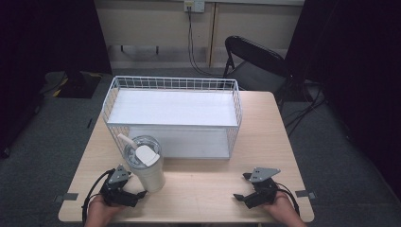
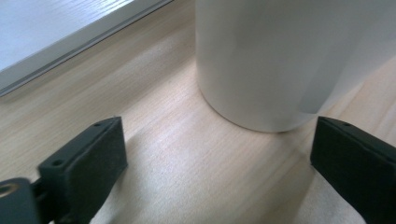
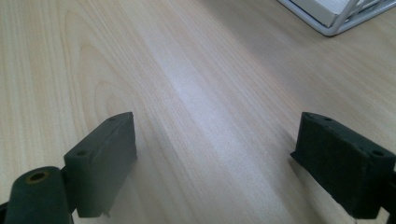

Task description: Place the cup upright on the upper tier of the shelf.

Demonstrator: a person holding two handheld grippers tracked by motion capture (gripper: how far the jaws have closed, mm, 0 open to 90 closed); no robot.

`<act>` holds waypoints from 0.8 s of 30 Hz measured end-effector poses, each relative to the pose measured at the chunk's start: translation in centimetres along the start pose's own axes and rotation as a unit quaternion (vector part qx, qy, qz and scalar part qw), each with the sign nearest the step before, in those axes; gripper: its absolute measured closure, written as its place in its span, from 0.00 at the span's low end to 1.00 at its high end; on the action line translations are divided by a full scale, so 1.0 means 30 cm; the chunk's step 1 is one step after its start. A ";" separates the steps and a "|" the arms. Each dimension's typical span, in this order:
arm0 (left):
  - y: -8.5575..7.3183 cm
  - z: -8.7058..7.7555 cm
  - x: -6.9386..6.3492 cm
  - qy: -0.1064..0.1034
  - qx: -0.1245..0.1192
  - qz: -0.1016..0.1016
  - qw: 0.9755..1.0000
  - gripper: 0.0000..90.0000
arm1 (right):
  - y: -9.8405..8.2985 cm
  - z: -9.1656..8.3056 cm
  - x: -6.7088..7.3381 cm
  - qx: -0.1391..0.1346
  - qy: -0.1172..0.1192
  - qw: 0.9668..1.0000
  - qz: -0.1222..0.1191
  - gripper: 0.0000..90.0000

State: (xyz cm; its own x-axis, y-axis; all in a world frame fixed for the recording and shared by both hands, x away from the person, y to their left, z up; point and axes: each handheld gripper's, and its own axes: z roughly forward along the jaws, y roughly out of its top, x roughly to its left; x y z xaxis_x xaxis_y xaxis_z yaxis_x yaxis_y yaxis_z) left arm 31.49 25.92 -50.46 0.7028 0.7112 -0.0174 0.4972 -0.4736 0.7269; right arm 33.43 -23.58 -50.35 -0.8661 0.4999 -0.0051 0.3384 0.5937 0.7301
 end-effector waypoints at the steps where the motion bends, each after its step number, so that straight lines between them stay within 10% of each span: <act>1: -0.001 -0.003 -0.001 -0.001 0.000 -0.003 1.000 0.07 | 0.000 0.000 0.000 0.000 0.000 1.000 0.000 0.14; 24: 0.015 -0.102 0.006 -0.027 -0.049 -0.041 0.998 0.19 | 0.000 0.000 0.000 0.000 0.000 1.000 0.000 0.14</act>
State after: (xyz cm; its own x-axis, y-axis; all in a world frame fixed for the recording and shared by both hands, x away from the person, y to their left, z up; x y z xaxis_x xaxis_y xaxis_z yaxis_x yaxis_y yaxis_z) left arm 30.29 27.41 -48.03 0.6900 0.7147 -0.1145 0.5037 -0.3605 0.7851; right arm 33.43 -23.58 -50.35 -0.8661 0.4998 -0.0050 0.3383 0.5936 0.7302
